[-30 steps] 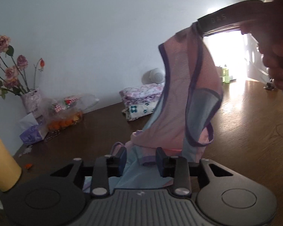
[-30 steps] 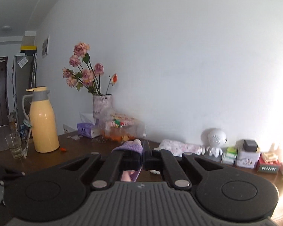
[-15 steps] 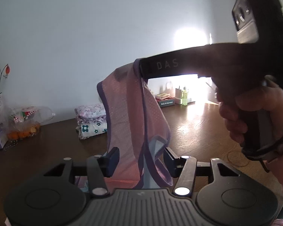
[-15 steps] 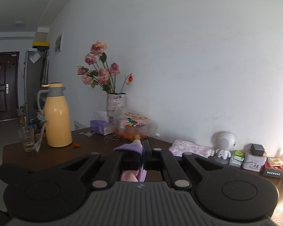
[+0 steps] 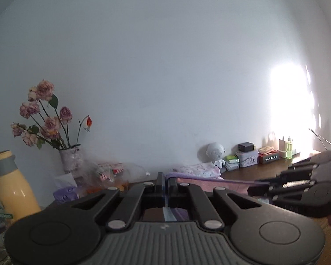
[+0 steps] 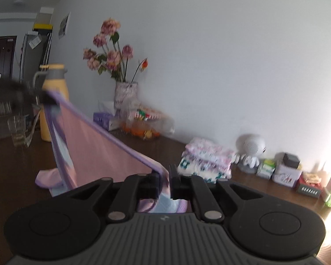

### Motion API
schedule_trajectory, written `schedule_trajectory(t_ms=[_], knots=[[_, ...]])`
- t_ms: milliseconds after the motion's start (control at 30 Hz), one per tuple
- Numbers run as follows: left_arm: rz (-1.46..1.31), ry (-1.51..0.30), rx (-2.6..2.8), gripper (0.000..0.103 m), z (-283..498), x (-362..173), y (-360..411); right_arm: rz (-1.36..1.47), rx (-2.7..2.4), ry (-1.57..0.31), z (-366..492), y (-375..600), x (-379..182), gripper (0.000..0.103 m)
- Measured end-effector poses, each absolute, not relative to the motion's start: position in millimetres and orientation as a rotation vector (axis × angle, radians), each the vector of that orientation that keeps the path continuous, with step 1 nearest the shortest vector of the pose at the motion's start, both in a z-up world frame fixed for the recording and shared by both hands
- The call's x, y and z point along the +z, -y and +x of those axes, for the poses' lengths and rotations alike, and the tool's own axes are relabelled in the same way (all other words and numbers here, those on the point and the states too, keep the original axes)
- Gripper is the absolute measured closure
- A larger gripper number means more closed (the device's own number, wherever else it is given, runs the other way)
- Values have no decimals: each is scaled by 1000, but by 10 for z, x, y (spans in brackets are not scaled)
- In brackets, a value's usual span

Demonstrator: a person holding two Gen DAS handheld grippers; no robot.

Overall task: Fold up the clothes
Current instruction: 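Lift the garment with both grippers and spread the grippers apart, then hold the garment raised between both grippers to shake it out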

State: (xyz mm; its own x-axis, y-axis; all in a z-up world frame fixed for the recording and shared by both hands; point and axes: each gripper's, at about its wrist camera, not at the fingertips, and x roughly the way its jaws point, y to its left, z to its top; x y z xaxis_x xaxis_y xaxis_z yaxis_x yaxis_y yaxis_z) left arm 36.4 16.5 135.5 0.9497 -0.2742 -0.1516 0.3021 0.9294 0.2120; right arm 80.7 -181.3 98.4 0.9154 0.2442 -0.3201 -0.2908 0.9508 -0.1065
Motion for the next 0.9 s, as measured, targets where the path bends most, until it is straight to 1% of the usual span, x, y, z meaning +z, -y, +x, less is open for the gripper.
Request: schedule_trajectory(t_ms=[33, 200, 300, 367, 433, 567, 600, 700, 900], knots=[[246, -106, -294, 102, 331, 1363, -143, -157, 284, -323, 827, 1764, 926, 90], [278, -30, -249, 102, 165, 1433, -92, -141, 320, -422, 950, 1564, 634, 90], [293, -41, -241, 102, 124, 1425, -97, -112, 343, -459, 982, 1527, 526, 90], [304, -56, -224, 102, 153, 1367, -123, -94, 337, -444, 959, 1568, 578, 94], [298, -75, -200, 101, 198, 1316, -184, -74, 321, -418, 937, 1651, 688, 96], [281, -138, -177, 100, 286, 1168, -288, -51, 288, -367, 865, 1840, 922, 96], [282, -158, -178, 97, 307, 1116, -303, -46, 283, -354, 839, 1879, 976, 97], [280, -220, -192, 95, 355, 946, -310, -32, 273, -312, 750, 1958, 1117, 98], [264, -367, -278, 92, 449, 579, -223, -22, 287, -257, 612, 1960, 1265, 99]])
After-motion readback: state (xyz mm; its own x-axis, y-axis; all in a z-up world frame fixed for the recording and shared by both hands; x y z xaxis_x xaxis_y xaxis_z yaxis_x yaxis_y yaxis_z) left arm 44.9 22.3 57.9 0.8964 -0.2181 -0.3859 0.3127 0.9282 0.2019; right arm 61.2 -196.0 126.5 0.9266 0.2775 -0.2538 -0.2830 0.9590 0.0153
